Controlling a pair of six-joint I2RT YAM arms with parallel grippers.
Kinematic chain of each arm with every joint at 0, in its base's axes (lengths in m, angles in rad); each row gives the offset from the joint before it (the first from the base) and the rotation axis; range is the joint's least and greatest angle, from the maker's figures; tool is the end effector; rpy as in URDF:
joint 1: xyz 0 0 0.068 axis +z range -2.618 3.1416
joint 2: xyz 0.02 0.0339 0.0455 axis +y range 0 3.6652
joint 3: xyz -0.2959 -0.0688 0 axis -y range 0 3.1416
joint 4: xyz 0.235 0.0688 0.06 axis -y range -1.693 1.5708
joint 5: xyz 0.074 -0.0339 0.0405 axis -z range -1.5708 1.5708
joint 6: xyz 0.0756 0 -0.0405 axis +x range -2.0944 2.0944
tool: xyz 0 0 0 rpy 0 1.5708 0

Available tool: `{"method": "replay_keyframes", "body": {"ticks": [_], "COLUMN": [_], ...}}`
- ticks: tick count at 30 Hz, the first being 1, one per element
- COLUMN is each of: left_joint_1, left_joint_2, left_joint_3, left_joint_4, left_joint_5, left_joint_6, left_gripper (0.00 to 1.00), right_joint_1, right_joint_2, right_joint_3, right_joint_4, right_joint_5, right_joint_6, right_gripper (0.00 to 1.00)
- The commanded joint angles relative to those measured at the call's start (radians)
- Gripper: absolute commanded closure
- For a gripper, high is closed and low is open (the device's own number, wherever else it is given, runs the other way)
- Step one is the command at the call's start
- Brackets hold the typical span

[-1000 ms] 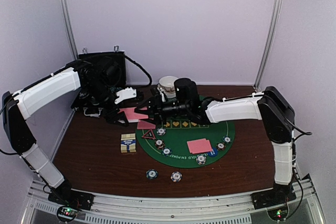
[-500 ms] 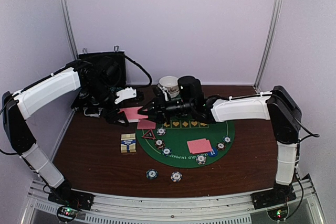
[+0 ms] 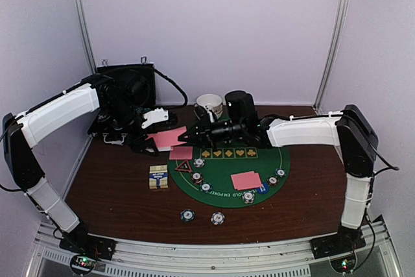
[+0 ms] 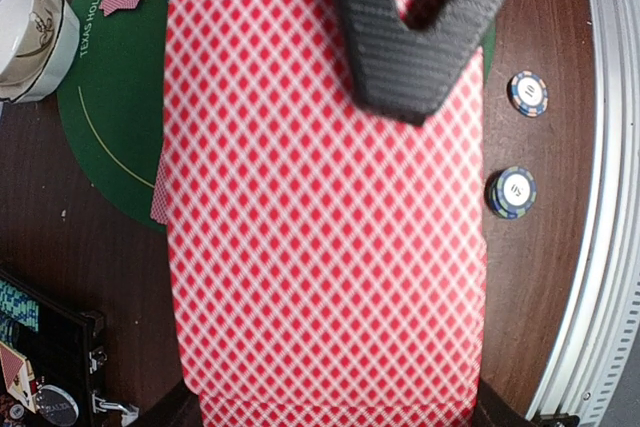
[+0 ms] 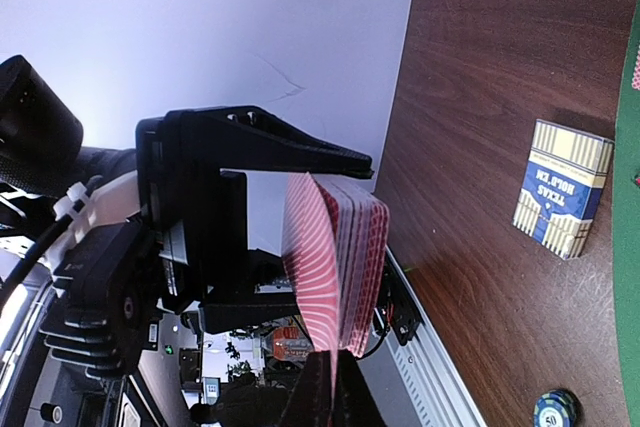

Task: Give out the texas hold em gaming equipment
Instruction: Pick up the poker card from the face-down deck piles, then flop the poker card in the community card area.

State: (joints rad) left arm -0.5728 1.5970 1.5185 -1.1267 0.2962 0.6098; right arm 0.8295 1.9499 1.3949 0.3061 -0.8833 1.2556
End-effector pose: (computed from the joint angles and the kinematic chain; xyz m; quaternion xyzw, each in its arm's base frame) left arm 0.2562 -0.1915 0.3140 0.5644 0.7925 -0.1417 0.1824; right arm 0.2804 0.3928 0.2855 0.1056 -0.7530 -0.6494 0.0117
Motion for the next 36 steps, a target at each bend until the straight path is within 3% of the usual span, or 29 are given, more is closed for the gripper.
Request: {"method": "replay_keyframes", "body": {"ticks": [1,10,19,23,27,31,36], "left_joint_1": [0.005,0.005,0.005,0.006,0.006,0.007,0.014], "left_joint_2": [-0.022,-0.026,-0.037,-0.037,-0.039,-0.048,-0.063], "left_joint_3": [0.012,0.003,-0.013,-0.014,-0.014,-0.021,-0.033], "left_joint_4": [0.023,0.022,0.022,0.023,0.023,0.024,0.016], "left_joint_5": [0.005,-0.007,-0.028,-0.025,-0.027,-0.030,-0.032], "left_joint_6": [-0.008,-0.007,-0.007,-0.007,-0.008,-0.007,-0.006], "left_gripper": [1.00,1.00,1.00,1.00,1.00,1.00,1.00], "right_joint_1": [-0.030,-0.093,-0.177,-0.179,-0.137,-0.078,-0.019], "right_joint_2": [-0.056,-0.089,-0.066,-0.017,0.016,0.039,0.041], "right_joint_3": [-0.024,-0.011,0.155,0.337,0.465,0.495,0.400], "right_joint_4": [-0.034,-0.252,-0.801,-1.099,-1.242,-1.218,-0.995], "right_joint_5": [-0.023,-0.068,0.000,0.201,0.539,0.831,1.081], "right_joint_6": [-0.027,-0.174,-0.546,-0.804,-1.060,-1.290,-1.511], "right_gripper": [1.00,1.00,1.00,1.00,1.00,1.00,1.00]}}
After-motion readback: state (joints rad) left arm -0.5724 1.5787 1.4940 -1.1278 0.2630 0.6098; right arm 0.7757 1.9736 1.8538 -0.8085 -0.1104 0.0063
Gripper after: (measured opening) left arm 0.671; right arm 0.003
